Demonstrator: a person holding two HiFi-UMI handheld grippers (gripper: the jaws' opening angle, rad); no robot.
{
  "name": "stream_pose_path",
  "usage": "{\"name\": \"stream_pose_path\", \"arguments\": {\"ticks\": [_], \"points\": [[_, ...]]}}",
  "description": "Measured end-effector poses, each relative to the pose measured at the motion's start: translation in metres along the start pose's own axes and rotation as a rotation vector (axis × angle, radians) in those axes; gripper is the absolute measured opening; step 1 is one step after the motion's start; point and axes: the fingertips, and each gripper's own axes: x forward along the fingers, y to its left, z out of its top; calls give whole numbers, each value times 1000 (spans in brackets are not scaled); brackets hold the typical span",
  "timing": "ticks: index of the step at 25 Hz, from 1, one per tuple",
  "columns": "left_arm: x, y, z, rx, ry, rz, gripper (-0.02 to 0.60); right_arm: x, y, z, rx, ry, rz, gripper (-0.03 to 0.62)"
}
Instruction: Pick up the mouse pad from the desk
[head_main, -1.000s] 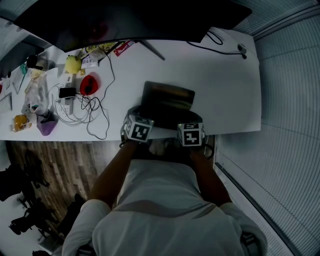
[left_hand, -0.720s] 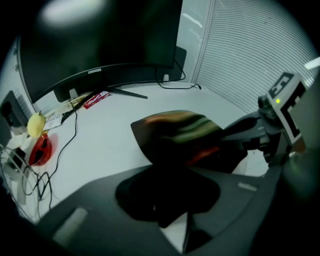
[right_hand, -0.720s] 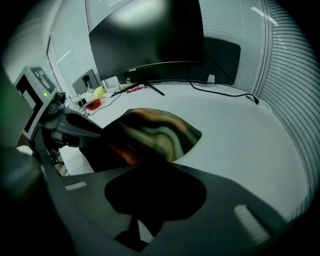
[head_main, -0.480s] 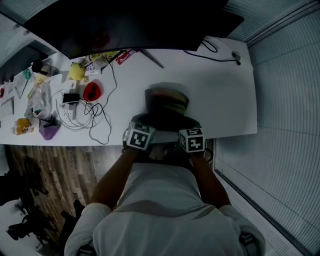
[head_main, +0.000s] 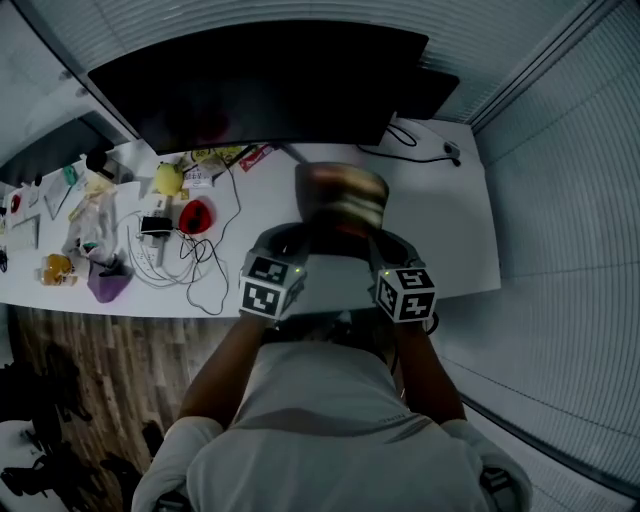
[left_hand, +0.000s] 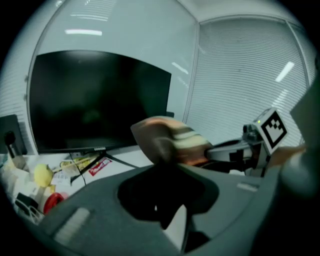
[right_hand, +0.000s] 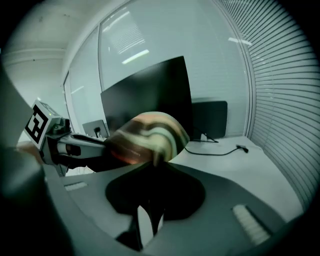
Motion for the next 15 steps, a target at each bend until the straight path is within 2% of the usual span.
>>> {"name": "stream_pose_path", "arguments": {"ticks": [8, 15], "points": [[-65, -19, 105, 40, -259, 10, 67, -70, 19, 105, -41, -268, 14, 57], [-110, -40, 167, 113, -424, 15, 66, -125, 35, 169, -130, -454, 2, 54]]}}
